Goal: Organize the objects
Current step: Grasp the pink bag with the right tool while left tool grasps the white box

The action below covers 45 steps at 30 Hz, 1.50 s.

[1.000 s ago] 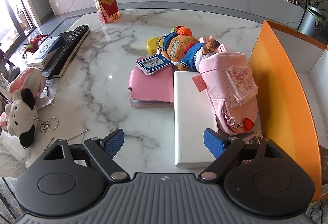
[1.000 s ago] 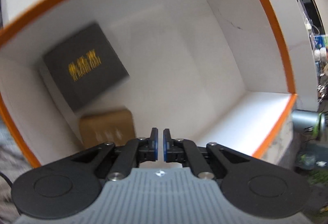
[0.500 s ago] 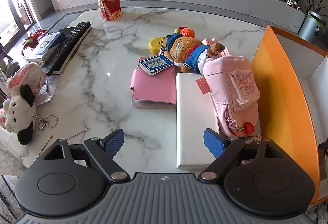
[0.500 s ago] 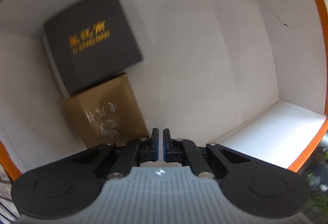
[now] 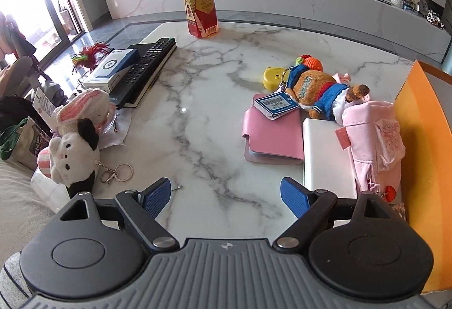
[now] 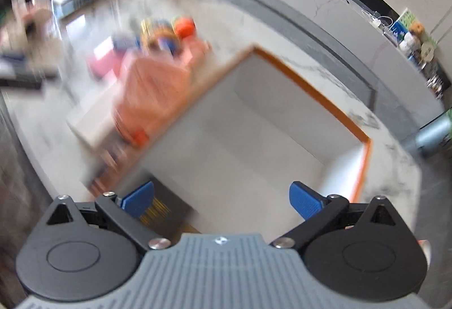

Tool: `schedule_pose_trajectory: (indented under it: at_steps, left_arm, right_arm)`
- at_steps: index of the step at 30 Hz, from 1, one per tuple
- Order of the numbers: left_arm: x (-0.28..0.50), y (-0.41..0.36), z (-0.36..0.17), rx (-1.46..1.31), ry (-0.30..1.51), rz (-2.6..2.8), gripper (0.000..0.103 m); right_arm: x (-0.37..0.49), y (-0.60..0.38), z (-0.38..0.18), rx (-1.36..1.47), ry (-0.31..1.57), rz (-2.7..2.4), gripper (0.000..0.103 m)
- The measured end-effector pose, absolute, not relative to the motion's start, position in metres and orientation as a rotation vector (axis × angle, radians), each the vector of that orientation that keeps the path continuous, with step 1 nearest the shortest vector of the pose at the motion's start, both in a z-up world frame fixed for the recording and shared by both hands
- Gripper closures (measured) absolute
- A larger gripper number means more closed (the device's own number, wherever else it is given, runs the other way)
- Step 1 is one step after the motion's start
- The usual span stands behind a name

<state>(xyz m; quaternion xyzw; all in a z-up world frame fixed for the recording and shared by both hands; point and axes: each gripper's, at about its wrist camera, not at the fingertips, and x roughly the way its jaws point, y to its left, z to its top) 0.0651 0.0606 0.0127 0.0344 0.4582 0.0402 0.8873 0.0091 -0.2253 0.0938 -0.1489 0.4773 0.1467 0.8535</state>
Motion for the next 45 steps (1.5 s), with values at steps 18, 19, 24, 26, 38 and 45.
schedule_pose_trajectory:
  at_steps: [18,19,24,26,38,45]
  left_arm:
    - [0.065,0.026,-0.018,0.203,1.026,-0.187,0.003]
    - [0.067,0.022,-0.022,0.186,1.034,-0.209,0.003]
    - [0.078,0.008,-0.036,0.151,1.033,-0.201,0.002]
    - [0.081,0.009,-0.038,0.12,1.032,-0.208,0.001]
    - [0.097,-0.001,-0.059,0.042,1.091,-0.278,0.0]
    - [0.091,-0.013,-0.063,0.133,1.059,-0.231,0.001]
  right_arm:
    - [0.15,-0.082,0.01,-0.453,1.037,0.188,0.002]
    - [0.153,-0.079,0.004,-0.47,1.04,0.181,0.002]
    - [0.162,-0.078,-0.016,-0.507,1.047,0.193,0.007]
    - [0.159,-0.081,-0.016,-0.518,1.048,0.204,0.014]
    - [0.156,-0.103,0.005,-0.369,1.008,0.217,0.029]
    - [0.156,-0.113,0.012,-0.279,0.993,0.23,0.033]
